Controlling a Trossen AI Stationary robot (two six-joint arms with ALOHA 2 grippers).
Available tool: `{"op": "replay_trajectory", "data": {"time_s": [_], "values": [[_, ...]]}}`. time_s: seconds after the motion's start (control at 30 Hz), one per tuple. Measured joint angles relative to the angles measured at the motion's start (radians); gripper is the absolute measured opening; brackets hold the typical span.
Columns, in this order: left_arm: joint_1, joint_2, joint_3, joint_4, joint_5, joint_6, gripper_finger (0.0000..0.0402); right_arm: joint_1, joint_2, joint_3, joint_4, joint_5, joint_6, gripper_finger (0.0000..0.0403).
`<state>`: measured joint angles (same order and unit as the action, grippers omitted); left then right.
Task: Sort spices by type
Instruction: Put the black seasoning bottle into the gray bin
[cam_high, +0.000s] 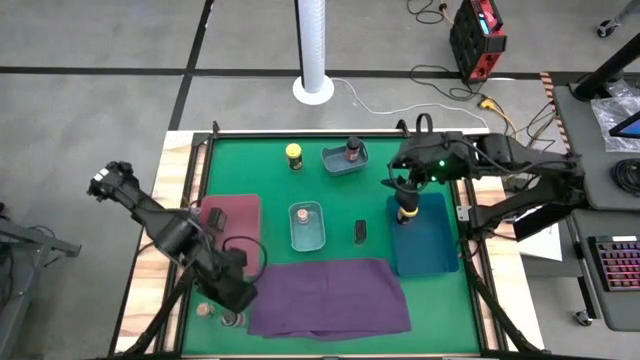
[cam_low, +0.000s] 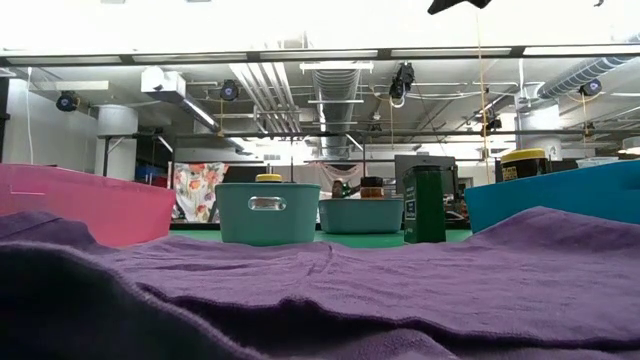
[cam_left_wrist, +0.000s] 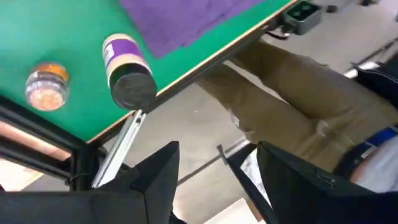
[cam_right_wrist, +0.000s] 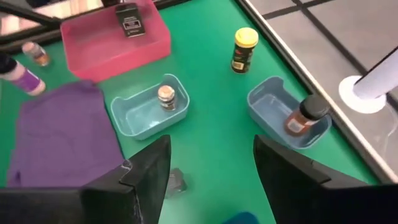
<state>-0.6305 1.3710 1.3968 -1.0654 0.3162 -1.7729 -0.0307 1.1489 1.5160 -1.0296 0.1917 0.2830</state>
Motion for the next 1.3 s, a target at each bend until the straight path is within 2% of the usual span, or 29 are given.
{"op": "replay_trajectory", "data": {"time_s": [0.17,0.33,0.47,0.57,0.67,0.83,1.1,1.2,1.3], "values": [[-0.060,0.052,0.000,0.000,-0.047,0.023,0.0200,0.000,-0.010,-0.032,0.019,0.000,0.070,0.0236],[-0.155,0.109,0.064,-0.015,-0.194,0.259,0.0200,0.000,-0.004,-0.033,0.045,0.001,0.109,0.0257],[-0.225,0.150,0.149,-0.174,-0.263,0.344,0.0201,0.000,0.004,-0.033,0.096,0.002,0.140,0.0274],[-0.261,0.176,0.205,-0.342,-0.273,0.359,0.0203,0.000,0.014,-0.033,0.117,0.007,0.153,0.0285],[-0.289,0.194,0.241,-0.414,-0.283,0.398,0.0206,0.000,0.030,-0.033,0.137,0.011,0.171,0.0293],[-0.298,0.197,0.254,-0.411,-0.355,0.429,0.0206,0.000,0.064,-0.034,0.131,0.011,0.214,0.0297],[-0.298,0.192,0.254,-0.367,-0.360,0.529,0.0211,0.000,0.100,-0.036,0.129,0.010,0.244,0.0284],[-0.298,0.192,0.254,-0.348,-0.360,0.538,0.0233,0.000,0.109,-0.036,0.130,0.009,0.245,0.0284],[-0.298,0.192,0.254,-0.341,-0.360,0.550,0.0273,0.000,0.116,-0.036,0.131,0.009,0.244,0.0290]]}}
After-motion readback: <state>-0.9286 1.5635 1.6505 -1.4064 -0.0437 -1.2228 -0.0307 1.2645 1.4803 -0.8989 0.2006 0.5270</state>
